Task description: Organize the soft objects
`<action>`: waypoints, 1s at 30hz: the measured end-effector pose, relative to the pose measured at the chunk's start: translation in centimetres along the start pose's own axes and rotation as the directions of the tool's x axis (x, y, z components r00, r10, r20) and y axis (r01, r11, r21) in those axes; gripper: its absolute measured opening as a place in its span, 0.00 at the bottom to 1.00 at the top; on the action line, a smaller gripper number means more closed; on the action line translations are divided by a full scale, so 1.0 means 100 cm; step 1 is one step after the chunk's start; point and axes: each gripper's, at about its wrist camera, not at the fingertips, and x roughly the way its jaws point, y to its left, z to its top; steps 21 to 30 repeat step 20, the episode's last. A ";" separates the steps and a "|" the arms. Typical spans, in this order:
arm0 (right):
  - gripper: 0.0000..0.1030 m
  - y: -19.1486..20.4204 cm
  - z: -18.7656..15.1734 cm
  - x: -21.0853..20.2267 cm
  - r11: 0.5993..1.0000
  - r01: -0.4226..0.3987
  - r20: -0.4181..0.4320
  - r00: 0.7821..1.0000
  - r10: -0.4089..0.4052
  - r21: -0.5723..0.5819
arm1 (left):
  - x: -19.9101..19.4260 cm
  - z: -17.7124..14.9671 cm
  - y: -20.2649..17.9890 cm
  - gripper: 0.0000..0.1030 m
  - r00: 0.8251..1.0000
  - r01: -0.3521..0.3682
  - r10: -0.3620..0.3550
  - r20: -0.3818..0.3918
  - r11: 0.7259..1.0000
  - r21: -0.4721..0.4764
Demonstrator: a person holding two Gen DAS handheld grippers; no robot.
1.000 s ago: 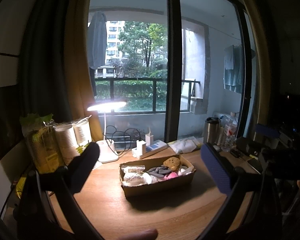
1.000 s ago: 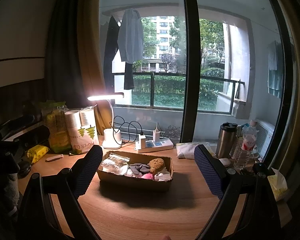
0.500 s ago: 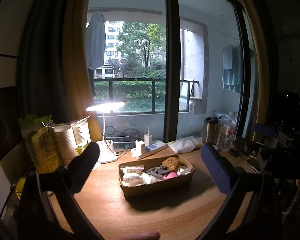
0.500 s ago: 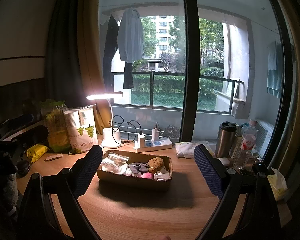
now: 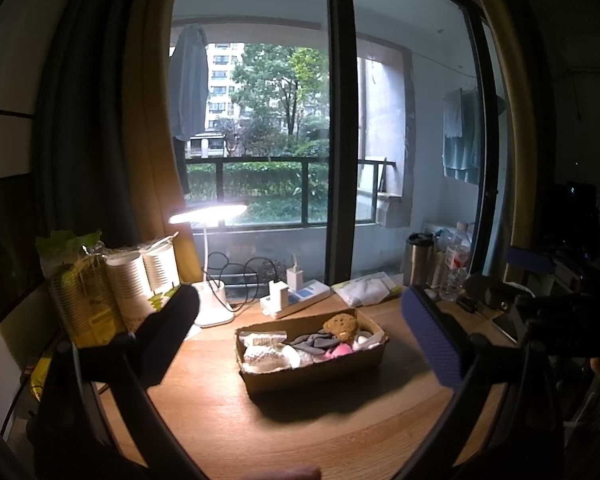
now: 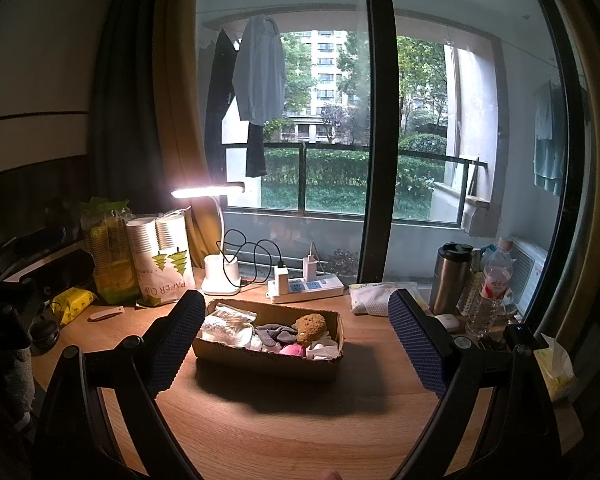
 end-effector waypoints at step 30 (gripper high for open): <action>0.92 -0.004 -0.004 0.003 1.000 0.000 -0.009 1.000 0.000 0.002 | 0.009 0.000 0.002 0.99 1.000 -0.003 0.003 -0.007 1.000 0.007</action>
